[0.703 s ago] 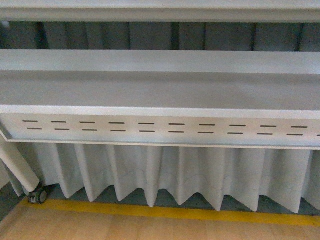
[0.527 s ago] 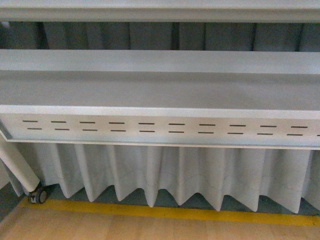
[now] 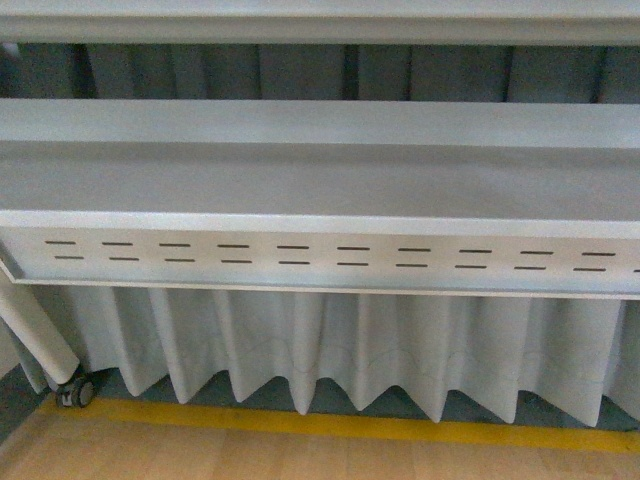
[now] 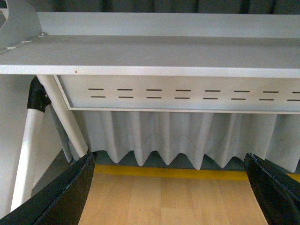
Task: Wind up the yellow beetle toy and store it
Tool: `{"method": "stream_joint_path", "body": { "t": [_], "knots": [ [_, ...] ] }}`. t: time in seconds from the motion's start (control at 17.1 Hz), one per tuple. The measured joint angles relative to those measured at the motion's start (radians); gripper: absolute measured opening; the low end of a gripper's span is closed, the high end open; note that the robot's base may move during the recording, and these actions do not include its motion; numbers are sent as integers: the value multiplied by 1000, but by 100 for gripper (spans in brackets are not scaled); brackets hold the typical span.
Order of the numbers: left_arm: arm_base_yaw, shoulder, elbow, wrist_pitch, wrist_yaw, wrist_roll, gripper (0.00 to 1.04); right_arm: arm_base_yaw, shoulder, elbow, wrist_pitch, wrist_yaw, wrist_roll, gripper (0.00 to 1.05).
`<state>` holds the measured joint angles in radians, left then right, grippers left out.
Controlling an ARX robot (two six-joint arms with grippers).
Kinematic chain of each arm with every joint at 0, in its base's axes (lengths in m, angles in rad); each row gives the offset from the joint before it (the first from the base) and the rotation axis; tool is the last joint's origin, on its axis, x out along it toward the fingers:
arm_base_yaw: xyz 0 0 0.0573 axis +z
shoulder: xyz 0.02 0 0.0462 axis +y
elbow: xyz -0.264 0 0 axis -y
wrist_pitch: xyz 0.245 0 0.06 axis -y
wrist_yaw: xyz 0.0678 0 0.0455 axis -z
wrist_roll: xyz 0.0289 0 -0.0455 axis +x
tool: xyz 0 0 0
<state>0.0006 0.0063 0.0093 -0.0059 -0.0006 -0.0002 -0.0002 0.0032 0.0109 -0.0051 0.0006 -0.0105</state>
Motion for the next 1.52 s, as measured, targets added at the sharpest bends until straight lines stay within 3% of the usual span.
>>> {"method": "stream_joint_path", "body": {
  "t": [1.52],
  "knots": [
    [0, 0, 0, 0, 0, 0, 98, 0, 0, 0, -1, 0, 0, 98]
  ]
}}
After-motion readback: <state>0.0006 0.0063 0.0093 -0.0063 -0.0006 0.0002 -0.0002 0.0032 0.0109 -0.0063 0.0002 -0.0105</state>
